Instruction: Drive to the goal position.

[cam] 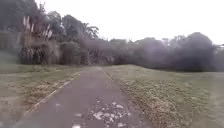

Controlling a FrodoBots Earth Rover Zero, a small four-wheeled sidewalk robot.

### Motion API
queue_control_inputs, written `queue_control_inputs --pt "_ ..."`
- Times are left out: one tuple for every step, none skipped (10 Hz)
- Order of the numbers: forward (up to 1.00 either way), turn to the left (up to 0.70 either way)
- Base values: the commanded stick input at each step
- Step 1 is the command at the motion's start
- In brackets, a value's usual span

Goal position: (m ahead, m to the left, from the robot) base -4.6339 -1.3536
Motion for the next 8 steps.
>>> queue_control_inputs --pt "0.45 0.28" --pt "0.45 0.28" --pt "0.45 0.28" --pt "0.45 0.28" --pt "0.45 0.28" --pt "0.45 0.28" --pt "0.45 0.28" --pt "0.45 0.28"
